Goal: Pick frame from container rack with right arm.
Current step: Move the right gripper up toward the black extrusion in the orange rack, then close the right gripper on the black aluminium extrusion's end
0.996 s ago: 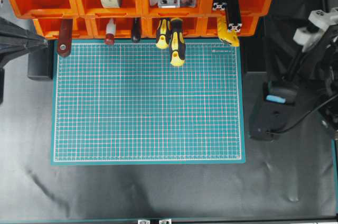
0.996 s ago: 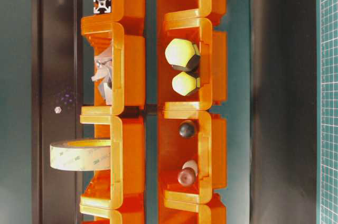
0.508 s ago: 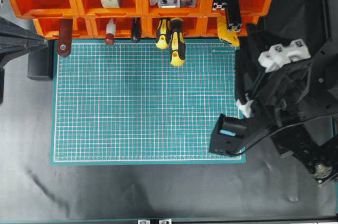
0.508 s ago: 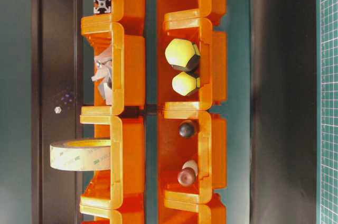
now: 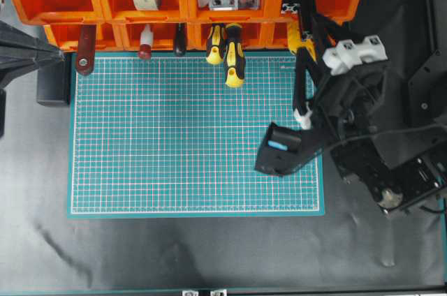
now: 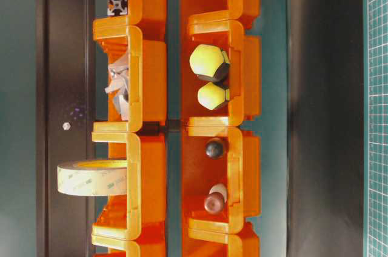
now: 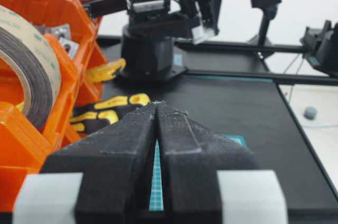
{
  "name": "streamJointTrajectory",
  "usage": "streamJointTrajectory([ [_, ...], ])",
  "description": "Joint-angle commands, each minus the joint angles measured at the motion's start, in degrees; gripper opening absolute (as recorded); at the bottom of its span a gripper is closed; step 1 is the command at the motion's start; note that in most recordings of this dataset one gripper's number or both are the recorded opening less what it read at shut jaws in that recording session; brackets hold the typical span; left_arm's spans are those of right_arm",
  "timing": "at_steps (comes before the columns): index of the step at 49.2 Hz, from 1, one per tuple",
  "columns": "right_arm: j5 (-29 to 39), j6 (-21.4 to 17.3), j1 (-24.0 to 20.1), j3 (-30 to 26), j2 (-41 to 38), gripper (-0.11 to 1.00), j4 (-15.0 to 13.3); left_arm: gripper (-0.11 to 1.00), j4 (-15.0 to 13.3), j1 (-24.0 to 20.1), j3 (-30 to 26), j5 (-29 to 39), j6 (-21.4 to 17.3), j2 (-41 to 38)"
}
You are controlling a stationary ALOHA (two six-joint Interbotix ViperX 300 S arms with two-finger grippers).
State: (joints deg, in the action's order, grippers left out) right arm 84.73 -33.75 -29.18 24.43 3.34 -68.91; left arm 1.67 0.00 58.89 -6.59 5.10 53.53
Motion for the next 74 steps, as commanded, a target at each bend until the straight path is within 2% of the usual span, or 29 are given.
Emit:
streamJointTrajectory([
  [1, -1.1, -0.2, 1.4, -0.5, 0.3, 0.83, -1.1, 0.01, 0.2, -0.2, -1.6, -0.4, 0.2, -0.3],
  [12, -4.4, -0.2, 4.3, 1.2, 0.3, 0.83, -1.2, 0.01, 0.2, -0.2, -1.7, -0.4, 0.2, -0.2],
  [31, -5.4, -0.3, 5.2, 2.1, 0.2, 0.79, -1.2, 0.01, 0.2, -0.3, -1.6, -0.3, 0.2, -0.3],
  [36, -5.1, -0.1, 5.2, 2.2, 0.3, 0.71, -1.1, 0.01, 0.2, -0.4, -1.6, -0.3, 0.2, -0.3],
  [43, -4.0, 0.1, 4.7, 2.1, 0.2, 0.46, -1.1, 0.01, 0.2, -0.3, -1.6, -0.3, 0.2, -0.2],
  [57, -0.5, 0.3, 2.6, 1.0, 0.3, 0.46, -1.2, 0.01, 0.2, -0.3, -1.7, -0.3, 0.2, -0.2],
  [63, 3.3, 0.9, 1.1, -0.1, 0.5, 0.46, -1.8, 0.01, 0.2, -0.3, -1.7, -0.4, 0.2, 0.0],
  [64, 4.1, 1.0, 0.8, -0.3, 0.7, 0.45, -2.2, 0.01, 0.2, -0.3, -1.6, -0.3, 0.2, 0.0],
  [68, 7.5, 1.8, -0.8, -1.0, 1.2, 0.24, -4.0, 0.01, 0.1, -0.3, -1.7, -0.3, 0.3, 0.1],
  [74, 11.0, 3.3, -3.4, -2.6, 2.6, 0.24, -6.2, 0.01, 0.2, -0.3, -1.7, -0.3, 0.3, 0.1],
])
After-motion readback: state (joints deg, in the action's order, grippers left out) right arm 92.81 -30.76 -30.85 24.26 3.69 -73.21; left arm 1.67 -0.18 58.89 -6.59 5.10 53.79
